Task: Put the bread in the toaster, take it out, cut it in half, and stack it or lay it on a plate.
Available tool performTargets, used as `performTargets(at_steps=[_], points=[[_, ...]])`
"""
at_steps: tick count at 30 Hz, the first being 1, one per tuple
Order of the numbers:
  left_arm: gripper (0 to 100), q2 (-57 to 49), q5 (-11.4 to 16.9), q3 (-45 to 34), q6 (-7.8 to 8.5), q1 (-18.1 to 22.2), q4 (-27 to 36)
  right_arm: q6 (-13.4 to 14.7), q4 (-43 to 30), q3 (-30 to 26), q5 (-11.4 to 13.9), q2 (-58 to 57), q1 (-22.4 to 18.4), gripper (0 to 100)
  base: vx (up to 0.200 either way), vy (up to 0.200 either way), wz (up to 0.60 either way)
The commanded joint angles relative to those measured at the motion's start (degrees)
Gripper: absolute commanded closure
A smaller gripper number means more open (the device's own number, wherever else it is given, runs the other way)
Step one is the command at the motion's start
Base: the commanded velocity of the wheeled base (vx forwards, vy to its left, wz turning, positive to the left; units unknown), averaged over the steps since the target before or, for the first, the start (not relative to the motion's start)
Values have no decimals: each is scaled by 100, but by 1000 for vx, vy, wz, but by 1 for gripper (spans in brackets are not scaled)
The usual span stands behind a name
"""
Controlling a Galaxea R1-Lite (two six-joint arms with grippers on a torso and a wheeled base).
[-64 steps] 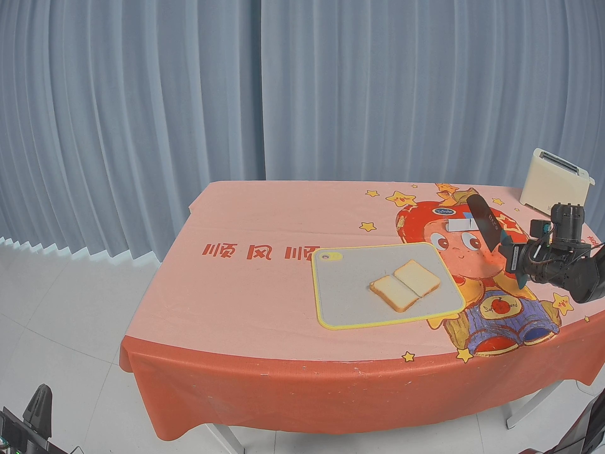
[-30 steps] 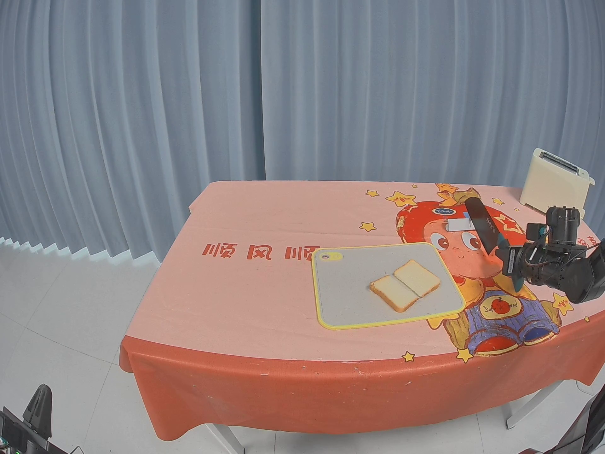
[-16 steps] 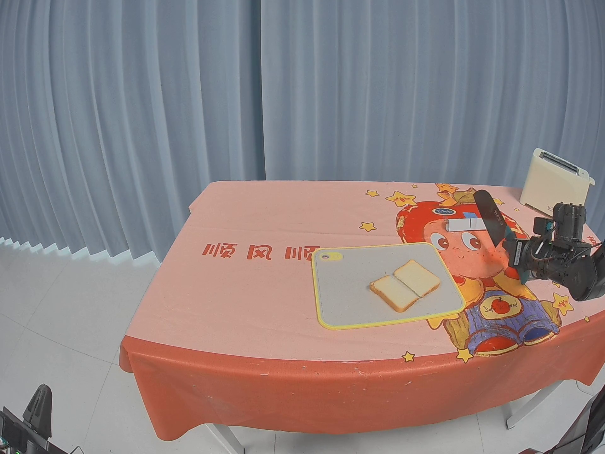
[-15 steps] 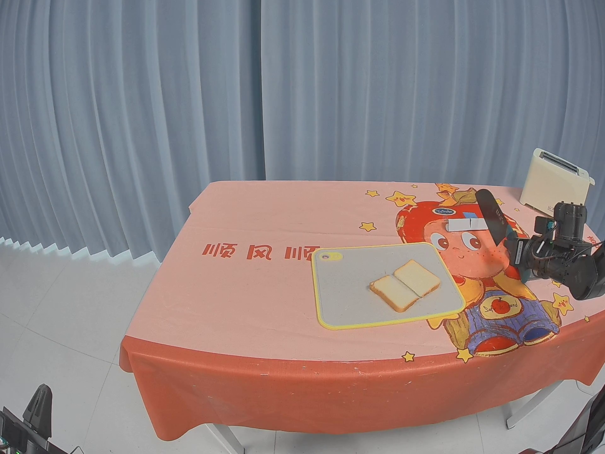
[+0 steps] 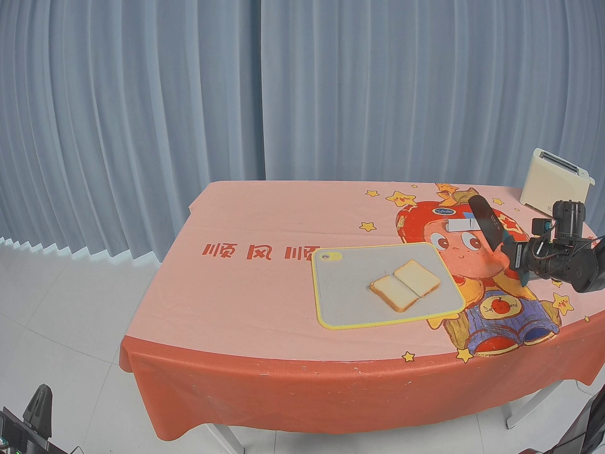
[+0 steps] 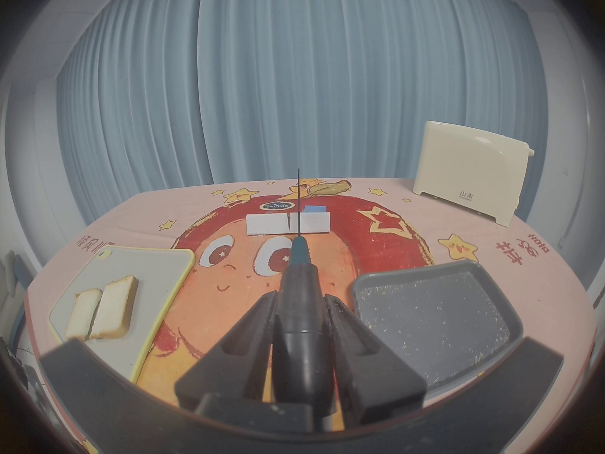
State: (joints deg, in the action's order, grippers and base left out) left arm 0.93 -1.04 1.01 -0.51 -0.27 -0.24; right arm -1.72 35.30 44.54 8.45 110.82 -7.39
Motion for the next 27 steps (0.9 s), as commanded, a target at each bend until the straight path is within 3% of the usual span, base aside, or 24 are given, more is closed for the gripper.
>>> performTargets(at_steps=[1, 22, 27], points=[[100, -5, -2, -101, -2, 0, -2, -74, -68, 72, -19, 9, 62, 100, 0, 0, 0], [100, -5, -2, -101, -2, 0, -2, -127, -85, 204, -168, -26, 326, 100, 0, 0, 0], [100, -5, -2, -101, -2, 0, -2, -153, -76, 213, -335, 36, 334, 100, 0, 0, 0]])
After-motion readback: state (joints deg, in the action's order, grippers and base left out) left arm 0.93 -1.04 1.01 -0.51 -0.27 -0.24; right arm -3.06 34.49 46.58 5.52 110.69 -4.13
